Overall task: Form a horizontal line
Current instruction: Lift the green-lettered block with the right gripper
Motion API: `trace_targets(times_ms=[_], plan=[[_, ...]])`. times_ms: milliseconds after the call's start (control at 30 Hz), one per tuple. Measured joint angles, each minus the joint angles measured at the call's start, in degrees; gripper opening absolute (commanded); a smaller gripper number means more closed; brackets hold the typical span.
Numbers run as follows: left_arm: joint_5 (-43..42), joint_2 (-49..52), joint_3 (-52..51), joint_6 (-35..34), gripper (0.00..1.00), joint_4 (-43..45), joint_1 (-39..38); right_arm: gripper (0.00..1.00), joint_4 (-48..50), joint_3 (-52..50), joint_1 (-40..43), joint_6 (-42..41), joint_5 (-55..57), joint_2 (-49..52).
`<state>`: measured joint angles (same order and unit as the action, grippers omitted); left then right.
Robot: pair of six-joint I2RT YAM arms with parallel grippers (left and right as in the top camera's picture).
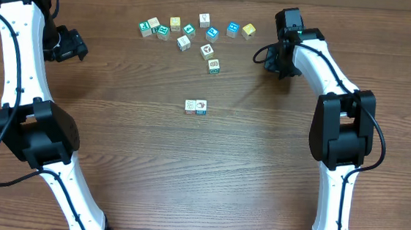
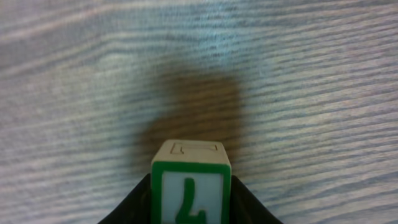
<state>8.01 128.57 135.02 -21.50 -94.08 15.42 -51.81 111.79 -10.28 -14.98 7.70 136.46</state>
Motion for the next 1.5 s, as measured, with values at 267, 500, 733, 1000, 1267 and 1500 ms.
trace_targets(times_ms=[267,500,733,1000,1267,1500], plan=[[0.0,0.0,0.0,0.0,1.00,0.0,0.0,0.54,0.2,-0.1,0.0,1.9,0.1,0.0],[0.0,0.0,0.0,0.0,1.00,0.0,0.0,0.47,4.2,-0.1,0.1,2.7,1.4,0.0],[0.0,0.0,0.0,0.0,1.00,0.0,0.0,0.39,4.3,-0.1,0.1,3.0,1.7,0.0],[0.0,0.0,0.0,0.0,1.00,0.0,0.0,0.39,4.2,-0.1,0.1,3.0,1.7,0.0],[0.0,0.0,0.0,0.0,0.99,0.0,0.0,0.38,2.8,0.0,0.1,3.0,1.7,0.0],[0.0,0.0,0.0,0.0,1.00,0.0,0.0,0.35,1.3,0.5,0.1,3.0,1.7,0.0]])
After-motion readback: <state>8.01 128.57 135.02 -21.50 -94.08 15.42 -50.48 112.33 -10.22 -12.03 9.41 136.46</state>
